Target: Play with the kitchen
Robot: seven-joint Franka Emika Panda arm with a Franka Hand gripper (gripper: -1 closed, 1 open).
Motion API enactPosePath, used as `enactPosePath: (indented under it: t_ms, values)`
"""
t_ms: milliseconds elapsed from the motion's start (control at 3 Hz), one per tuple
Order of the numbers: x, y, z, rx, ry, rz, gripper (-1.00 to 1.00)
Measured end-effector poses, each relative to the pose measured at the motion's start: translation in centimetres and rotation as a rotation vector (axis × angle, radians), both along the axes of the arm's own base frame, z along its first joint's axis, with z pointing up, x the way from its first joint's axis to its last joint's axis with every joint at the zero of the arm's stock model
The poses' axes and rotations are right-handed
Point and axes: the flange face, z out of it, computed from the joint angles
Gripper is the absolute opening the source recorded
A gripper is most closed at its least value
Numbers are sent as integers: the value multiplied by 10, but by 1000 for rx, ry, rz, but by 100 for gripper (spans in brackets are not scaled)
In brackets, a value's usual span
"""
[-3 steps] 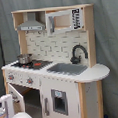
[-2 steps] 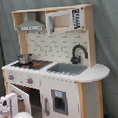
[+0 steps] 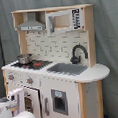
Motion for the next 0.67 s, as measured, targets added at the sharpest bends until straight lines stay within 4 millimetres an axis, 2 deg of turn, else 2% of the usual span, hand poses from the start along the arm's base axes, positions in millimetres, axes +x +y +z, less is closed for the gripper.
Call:
enactPosePath:
  t_ms: [333,667]
  values:
    - [-15,41,40,47,-37,97,100]
    - [-50,64,51,-22,-36,175,100]
